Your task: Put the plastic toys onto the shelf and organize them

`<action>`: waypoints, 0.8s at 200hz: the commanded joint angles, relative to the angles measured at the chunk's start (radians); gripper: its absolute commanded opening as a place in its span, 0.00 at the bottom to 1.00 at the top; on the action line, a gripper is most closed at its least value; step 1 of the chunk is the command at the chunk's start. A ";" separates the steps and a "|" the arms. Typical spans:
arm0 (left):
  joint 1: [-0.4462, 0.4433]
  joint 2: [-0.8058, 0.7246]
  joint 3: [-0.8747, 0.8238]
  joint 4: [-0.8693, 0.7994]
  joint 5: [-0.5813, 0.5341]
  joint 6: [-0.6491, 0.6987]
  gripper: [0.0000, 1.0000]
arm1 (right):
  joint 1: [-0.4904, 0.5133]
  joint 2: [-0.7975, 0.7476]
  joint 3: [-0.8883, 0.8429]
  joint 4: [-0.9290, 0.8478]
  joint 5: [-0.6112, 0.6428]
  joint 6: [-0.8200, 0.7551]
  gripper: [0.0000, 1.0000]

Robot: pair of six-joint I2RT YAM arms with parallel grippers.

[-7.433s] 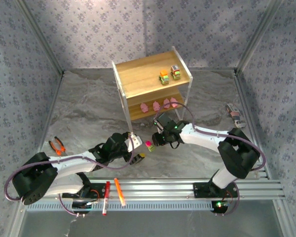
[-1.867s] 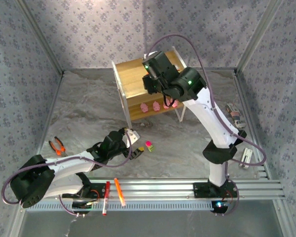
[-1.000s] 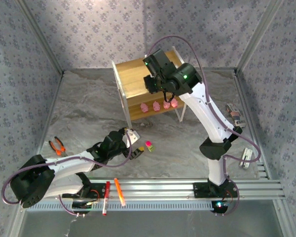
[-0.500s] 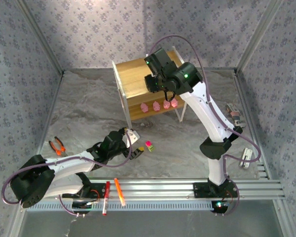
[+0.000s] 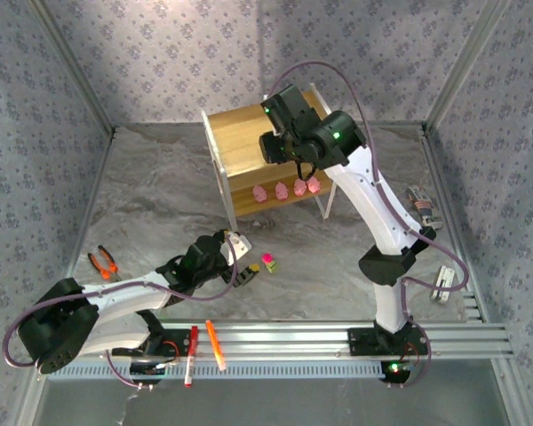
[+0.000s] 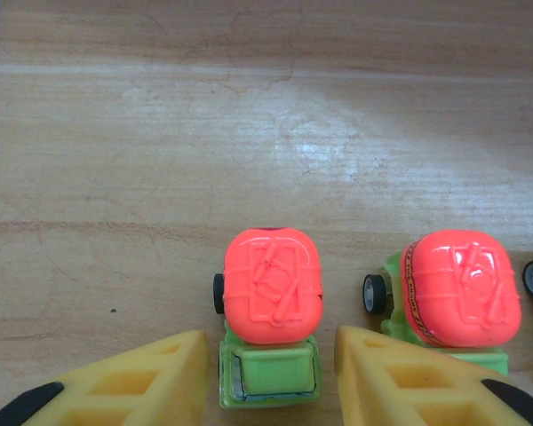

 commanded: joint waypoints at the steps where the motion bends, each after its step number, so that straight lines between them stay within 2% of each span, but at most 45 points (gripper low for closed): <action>1: 0.002 -0.008 -0.006 0.029 0.014 -0.001 1.00 | -0.001 -0.002 0.036 -0.017 0.006 -0.018 0.47; 91: 0.002 -0.004 -0.002 0.024 0.020 0.000 0.99 | 0.036 -0.063 0.022 -0.037 0.077 -0.022 0.48; 160: 0.002 0.001 0.002 0.016 0.035 0.006 1.00 | 0.079 -0.149 -0.091 -0.017 0.133 -0.009 0.49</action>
